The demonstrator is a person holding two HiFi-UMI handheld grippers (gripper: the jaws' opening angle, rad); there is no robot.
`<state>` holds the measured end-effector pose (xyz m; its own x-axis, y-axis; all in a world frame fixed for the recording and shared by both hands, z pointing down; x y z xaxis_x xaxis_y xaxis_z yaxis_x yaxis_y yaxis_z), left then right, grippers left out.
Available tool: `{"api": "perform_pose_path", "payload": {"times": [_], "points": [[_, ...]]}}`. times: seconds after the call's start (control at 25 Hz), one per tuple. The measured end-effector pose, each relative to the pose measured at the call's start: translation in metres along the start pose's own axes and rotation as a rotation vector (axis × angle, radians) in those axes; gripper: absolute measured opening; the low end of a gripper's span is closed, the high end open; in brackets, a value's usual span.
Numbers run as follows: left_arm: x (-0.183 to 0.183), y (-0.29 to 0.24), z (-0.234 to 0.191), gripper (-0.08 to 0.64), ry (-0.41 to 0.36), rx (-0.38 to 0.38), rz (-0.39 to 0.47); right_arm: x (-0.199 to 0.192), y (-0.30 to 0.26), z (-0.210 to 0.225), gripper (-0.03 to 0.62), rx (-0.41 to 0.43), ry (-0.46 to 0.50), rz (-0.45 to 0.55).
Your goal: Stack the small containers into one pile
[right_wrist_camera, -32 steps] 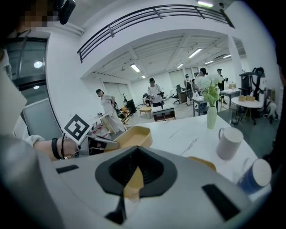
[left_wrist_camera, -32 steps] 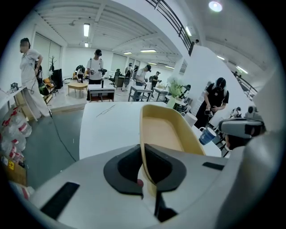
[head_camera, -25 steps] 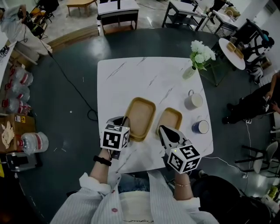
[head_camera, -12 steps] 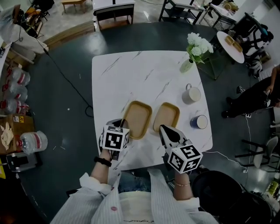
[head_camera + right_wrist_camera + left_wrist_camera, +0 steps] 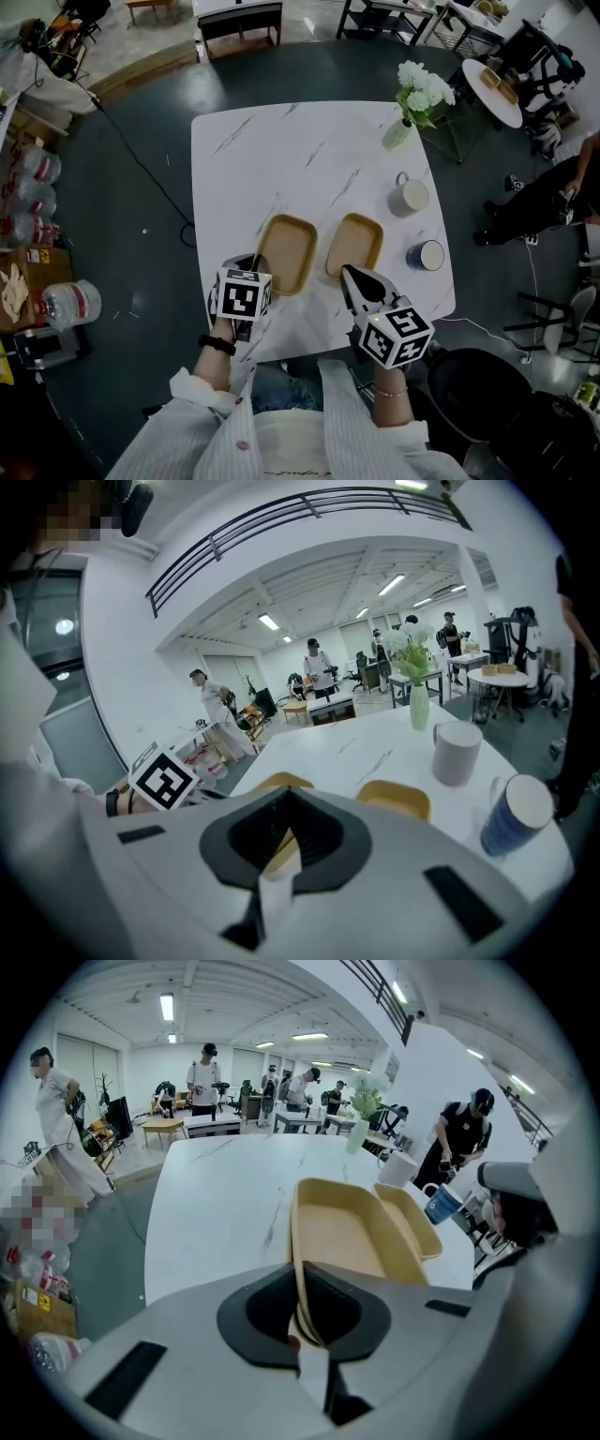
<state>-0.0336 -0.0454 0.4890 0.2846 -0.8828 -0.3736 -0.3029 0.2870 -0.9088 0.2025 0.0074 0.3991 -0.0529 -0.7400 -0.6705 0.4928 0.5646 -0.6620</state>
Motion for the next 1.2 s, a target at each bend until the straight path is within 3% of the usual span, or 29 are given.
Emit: {"api": "perform_pose_path", "payload": {"times": [0.52, 0.64, 0.8, 1.2], "points": [[-0.001, -0.008, 0.001, 0.026, -0.026, 0.015, 0.009, -0.006, 0.003, 0.001, 0.011, -0.019, -0.025, 0.001], [-0.001, -0.009, 0.002, 0.11, -0.037, 0.007, 0.011, -0.008, 0.003, 0.002, 0.011, -0.019, -0.031, -0.002], [-0.001, -0.011, 0.002, 0.164, -0.052, 0.01, 0.005, -0.008, 0.002, 0.002, 0.011, -0.019, -0.034, -0.006], [0.001, -0.007, -0.004, 0.19, -0.045, -0.002, 0.022, -0.006, -0.007, 0.002, 0.011, -0.02, -0.028, -0.027]]}}
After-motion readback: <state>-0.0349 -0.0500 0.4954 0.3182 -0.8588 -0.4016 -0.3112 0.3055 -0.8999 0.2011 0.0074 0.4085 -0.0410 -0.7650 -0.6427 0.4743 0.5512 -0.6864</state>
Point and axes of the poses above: the fingertips, and each gripper's own axes: y backward along the fingers, z to its right, x out of its top, the point moved 9 cm from there along y, backward along the fingers, and after that the axes turned 11 degrees about -z, right-handed, at the moved point
